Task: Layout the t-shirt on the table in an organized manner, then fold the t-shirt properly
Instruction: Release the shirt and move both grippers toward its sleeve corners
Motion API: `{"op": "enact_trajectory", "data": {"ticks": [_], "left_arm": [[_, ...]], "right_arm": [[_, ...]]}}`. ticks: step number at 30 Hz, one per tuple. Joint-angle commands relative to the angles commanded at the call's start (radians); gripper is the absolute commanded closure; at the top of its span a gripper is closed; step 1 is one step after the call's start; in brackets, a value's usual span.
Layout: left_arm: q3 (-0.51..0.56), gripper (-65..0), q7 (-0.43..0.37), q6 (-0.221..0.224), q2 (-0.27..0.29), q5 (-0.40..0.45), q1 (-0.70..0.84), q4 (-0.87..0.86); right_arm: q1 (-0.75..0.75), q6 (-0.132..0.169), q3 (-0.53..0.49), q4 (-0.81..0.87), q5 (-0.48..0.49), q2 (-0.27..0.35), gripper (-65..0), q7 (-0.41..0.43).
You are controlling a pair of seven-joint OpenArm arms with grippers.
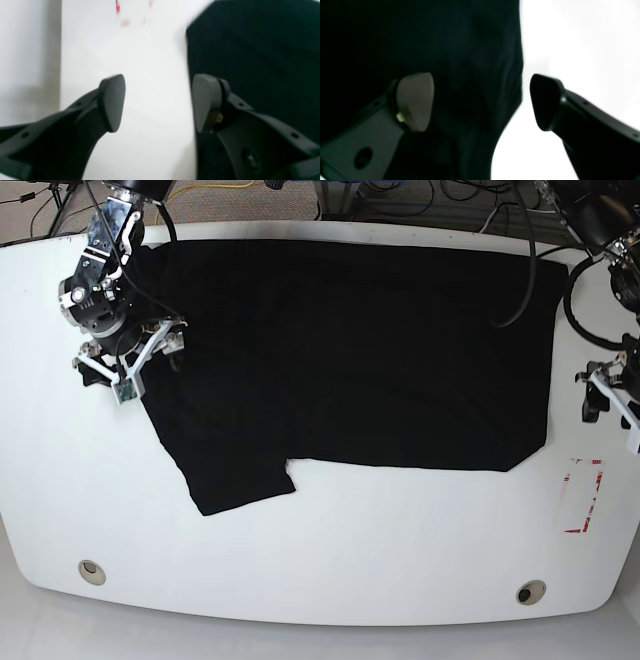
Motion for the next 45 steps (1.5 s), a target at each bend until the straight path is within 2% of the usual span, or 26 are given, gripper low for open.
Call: {"op": "enact_trajectory", "data": {"ticks": [6,14,22,27,35,41,45], "left_arm": [[0.023,-39.9,-0.023,0.04,0.002,-0.002,-0.114,-0.147],[0.123,-39.9,-0.192,0.041,0.002,-0.002,-0.195,-0.362],[0.176,-39.9,-0.288,0.041,-0.002,-0.002,-0.247,-0.532],[0.18,-39.9,-0.298,0.041,-0.002,-0.002,-0.255,-0.56],[0.178,-39.9,-0.299,0.041,-0.003,-0.002,-0.252,-0.562],[0.176,-39.9,-0.301,0.041,-0.003,-0.002,-0.25,-0.565],[0.176,-39.9,-0.302,0.041,-0.003,0.003,-0.25,-0.568]], "right_arm": [[0.137,0.0,-0.002,-0.158,0.002,0.015,-58.3,0.002],[0.315,0.0,-0.002,-0.404,0.002,0.023,-58.3,0.077],[0.446,0.0,-0.002,-0.635,0.0,0.043,-58.3,0.15],[0.48,0.0,-0.002,-0.778,0.0,0.048,-58.3,0.253],[0.477,0.0,-0.003,-0.901,0.0,0.066,-58.3,0.348],[0.454,0.0,-0.003,-0.918,0.0,0.063,-58.2,0.358],[0.433,0.0,-0.006,-0.91,0.0,0.026,-58.2,0.356]]}}
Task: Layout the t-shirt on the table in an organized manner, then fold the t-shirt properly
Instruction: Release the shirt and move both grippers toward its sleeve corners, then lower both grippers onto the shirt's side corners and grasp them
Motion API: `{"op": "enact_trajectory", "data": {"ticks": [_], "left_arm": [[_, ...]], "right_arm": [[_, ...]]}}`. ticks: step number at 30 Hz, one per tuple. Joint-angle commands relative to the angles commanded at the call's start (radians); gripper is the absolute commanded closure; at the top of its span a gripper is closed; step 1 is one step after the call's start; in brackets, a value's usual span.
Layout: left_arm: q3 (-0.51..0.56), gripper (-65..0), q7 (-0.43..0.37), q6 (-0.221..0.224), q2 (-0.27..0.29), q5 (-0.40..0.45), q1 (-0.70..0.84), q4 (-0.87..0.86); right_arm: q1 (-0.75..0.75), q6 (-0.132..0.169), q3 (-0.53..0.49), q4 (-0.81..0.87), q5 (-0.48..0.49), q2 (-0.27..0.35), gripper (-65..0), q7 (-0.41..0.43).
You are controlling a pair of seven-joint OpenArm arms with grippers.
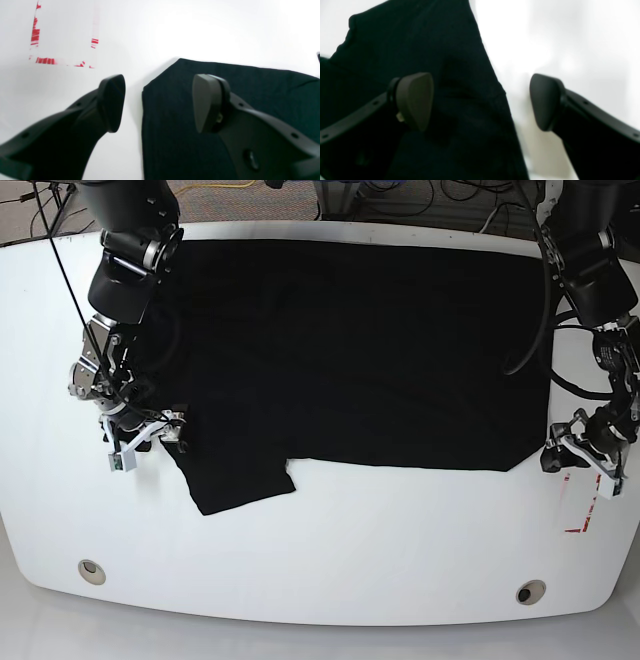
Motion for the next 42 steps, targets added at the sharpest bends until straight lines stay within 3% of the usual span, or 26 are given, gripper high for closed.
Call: {"op": "enact_trajectory", "data": {"ticks": [4,8,15,24,32,42], "left_arm": [[0.0,-39.9,0.0,0.0,0.003,0.051,-0.008,-0.035],[0.002,-40.0,-0.052,-0.002,0.005,0.1,-0.026,-0.087],[0.003,-40.1,-0.129,-0.002,0.005,0.11,-0.037,-0.207],[0.02,-40.1,-0.215,-0.002,0.005,0.11,-0.072,-0.365],[0.107,-40.1,-0.272,-0.002,0.006,0.107,-0.109,-0.451],[0.11,-39.3,-0.278,-0.002,0.054,0.109,-0.141,-0.514]], "right_arm": [[-0.005,0.0,0.0,0.009,0.0,-0.012,-56.3,-0.005],[-0.012,0.0,0.0,0.009,0.0,-0.025,-45.8,-0.028],[-0.014,0.0,0.0,0.009,0.0,-0.026,-32.3,-0.028],[-0.012,0.0,0.0,0.009,0.0,-0.026,-0.3,-0.028],[-0.014,0.0,-0.081,0.011,0.0,-0.023,-0.2,-0.028],[-0.041,0.0,-0.109,0.107,0.002,-0.028,-0.2,-0.028]]}}
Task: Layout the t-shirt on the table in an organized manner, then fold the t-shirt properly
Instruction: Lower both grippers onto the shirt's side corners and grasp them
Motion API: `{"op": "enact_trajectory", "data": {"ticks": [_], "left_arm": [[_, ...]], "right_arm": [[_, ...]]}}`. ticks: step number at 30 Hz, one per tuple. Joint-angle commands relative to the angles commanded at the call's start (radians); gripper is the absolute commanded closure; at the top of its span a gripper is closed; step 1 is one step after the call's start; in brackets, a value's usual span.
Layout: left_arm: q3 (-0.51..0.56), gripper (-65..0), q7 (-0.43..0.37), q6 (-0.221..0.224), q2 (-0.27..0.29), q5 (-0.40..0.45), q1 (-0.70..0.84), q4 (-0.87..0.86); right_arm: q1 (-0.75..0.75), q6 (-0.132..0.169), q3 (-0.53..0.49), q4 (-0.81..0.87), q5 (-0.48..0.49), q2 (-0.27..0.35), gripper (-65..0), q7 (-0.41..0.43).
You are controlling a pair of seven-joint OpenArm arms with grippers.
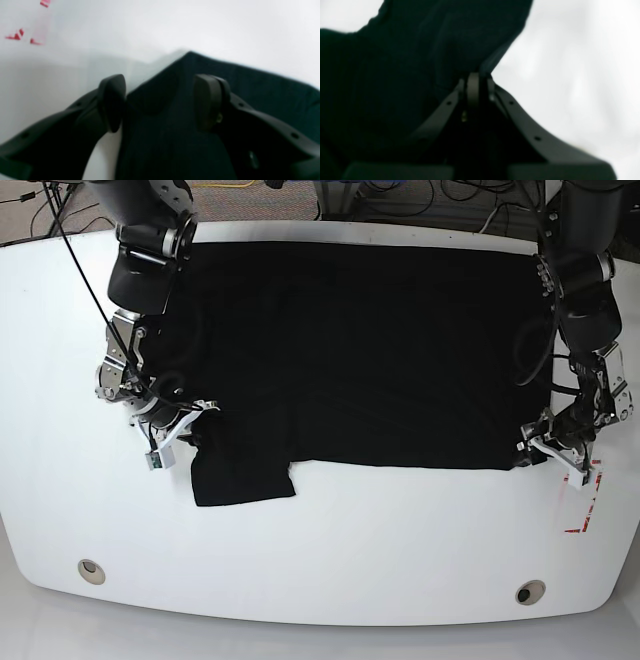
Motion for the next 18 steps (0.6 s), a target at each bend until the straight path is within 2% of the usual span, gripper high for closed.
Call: {"op": "enact_trajectory", "data": {"ticks": [2,5,6,9,18], "left_arm": [[0.002,-36.4,0.0,0.0,0.0,0.002,0.0,-0.002],[0.002,-22.9,0.0,0.0,0.002,0.002,0.0,-0.005],[0.002,-15.6,0.0,0.0,0.003,0.002,0.0,-0.005],[0.002,-4.9,0.0,-0.003,0.003,0.002,0.0,-0.003],[0.002,-3.6,0.002,-0.008,0.002,-0.006,0.003,0.049]], "right_arm": [[0.0,0.0,0.0,0.003,0.0,-0.002,-0.2,-0.002],[0.002,0.0,0.0,0.002,0.0,-0.002,-0.2,-0.002],[0.002,0.0,0.0,0.002,0.0,-0.002,-0.2,-0.002],[0.002,0.0,0.0,0.002,0.0,0.0,-0.2,-0.002],[0.003,0.0,0.0,0.011,-0.002,0.003,0.0,-0.002]]}}
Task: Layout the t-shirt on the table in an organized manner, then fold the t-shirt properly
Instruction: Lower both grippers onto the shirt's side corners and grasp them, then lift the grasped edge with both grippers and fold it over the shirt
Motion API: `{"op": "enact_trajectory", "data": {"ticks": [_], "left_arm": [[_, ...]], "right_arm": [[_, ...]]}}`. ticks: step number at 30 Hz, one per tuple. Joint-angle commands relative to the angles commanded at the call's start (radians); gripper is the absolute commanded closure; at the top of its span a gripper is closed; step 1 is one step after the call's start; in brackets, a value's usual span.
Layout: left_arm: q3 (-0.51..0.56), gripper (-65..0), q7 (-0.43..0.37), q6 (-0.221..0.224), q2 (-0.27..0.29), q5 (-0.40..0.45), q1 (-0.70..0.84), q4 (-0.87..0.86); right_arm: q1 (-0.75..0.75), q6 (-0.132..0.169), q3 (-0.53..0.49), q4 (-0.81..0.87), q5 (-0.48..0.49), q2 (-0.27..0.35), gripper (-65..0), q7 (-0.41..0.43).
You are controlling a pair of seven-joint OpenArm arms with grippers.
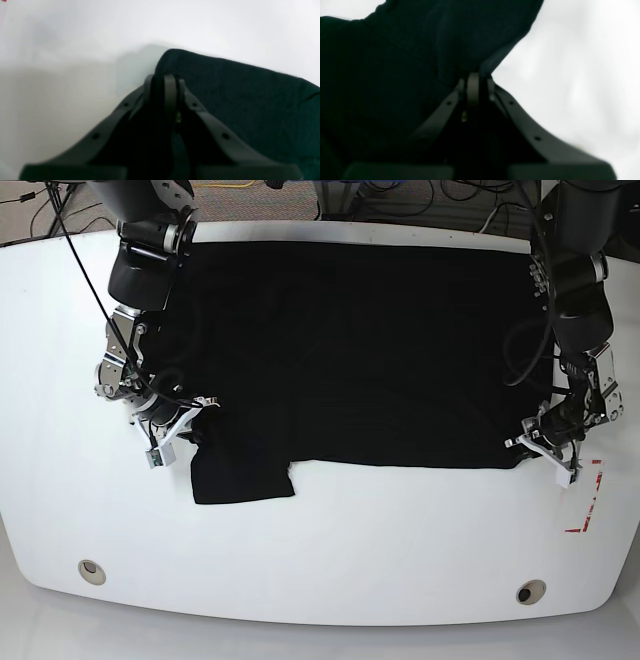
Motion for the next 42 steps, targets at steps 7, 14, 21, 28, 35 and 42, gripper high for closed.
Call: {"op": "enact_trajectory", "data": {"ticks": [7,14,21,28,35,42], "left_arm": [[-0.002,-3.5,0.043,0.0,0.0,0.0,0.003,0.127],[-0.006,-1.4,0.08,-0.002,-0.003,-0.002,0.015,0.186],[-0.008,-0.6,0.152,-0.058,-0.002,-0.002,0.049,0.298],[-0.034,-0.6,0.244,-0.069,0.0,-0.003,0.124,0.494],[-0.104,-0.6,0.292,-0.071,0.002,-0.003,0.189,0.62],[-0.15,-0.6,0.353,-0.097,-0.005,-0.003,0.249,0.721]], "right_arm": [[0.0,0.0,-0.002,0.094,0.0,0.003,0.0,-0.048],[-0.008,0.0,-0.002,0.193,0.0,0.002,0.0,-0.12],[-0.029,0.0,-0.002,0.307,0.0,0.002,0.0,-0.19],[-0.084,0.0,-0.002,0.482,0.002,0.002,-0.2,-0.279],[-0.152,0.0,-0.002,0.657,0.003,0.003,-0.2,-0.368],[-0.25,0.0,0.002,0.824,0.009,0.005,-0.2,-0.466]]}}
